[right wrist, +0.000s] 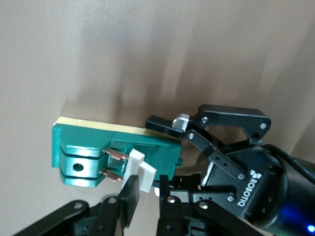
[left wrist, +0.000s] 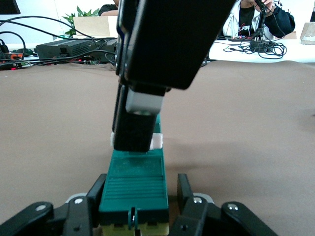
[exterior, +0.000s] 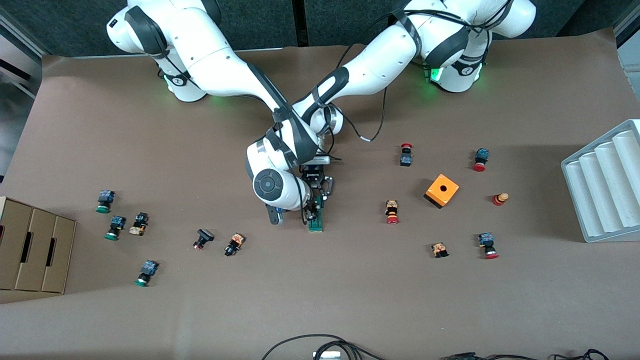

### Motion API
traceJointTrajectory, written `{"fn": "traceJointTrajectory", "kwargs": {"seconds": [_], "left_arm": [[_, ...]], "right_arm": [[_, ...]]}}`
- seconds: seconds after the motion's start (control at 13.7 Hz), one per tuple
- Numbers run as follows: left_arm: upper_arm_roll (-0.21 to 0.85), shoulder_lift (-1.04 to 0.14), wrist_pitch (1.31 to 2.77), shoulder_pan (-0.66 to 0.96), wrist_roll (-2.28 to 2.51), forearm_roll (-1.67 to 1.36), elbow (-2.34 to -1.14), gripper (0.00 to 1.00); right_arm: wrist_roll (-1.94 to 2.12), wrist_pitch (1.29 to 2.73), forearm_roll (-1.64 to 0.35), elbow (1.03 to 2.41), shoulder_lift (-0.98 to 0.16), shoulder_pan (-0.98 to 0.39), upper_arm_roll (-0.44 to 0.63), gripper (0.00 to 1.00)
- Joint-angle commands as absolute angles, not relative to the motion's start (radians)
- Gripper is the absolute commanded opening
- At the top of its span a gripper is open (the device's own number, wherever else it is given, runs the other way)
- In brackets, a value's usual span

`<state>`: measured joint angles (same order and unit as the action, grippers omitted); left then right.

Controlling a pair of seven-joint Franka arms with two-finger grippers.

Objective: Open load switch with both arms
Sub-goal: 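Push the white lever down into the switch with the right gripper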

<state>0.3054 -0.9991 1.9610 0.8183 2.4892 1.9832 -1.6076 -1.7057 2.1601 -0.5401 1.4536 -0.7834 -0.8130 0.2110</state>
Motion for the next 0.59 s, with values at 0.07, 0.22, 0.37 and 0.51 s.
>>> {"fn": "traceJointTrajectory", "kwargs": {"seconds": [0.07, 0.22, 0.37, 0.51], "left_arm": [[0.305, -1.009, 1.947, 0.824, 2.500, 1.999, -1.592, 0.63], [0.305, -1.009, 1.947, 0.824, 2.502, 1.997, -1.592, 0.63], [0.305, -1.009, 1.947, 0.824, 2.500, 1.997, -1.592, 0.63], [0.305, -1.009, 1.948, 0.824, 2.500, 1.999, -1.592, 0.64]], "right_arm": [[-1.709, 2.209, -0.517, 1.470, -0.804, -0.830, 0.218, 0.26], [-1.709, 2.209, -0.515, 1.470, -0.804, -0.830, 0.216, 0.26], [-1.710, 2.206, -0.515, 1.468, -0.801, -0.830, 0.216, 0.26], [-1.710, 2.198, -0.515, 1.465, -0.789, -0.827, 0.218, 0.26]]}}
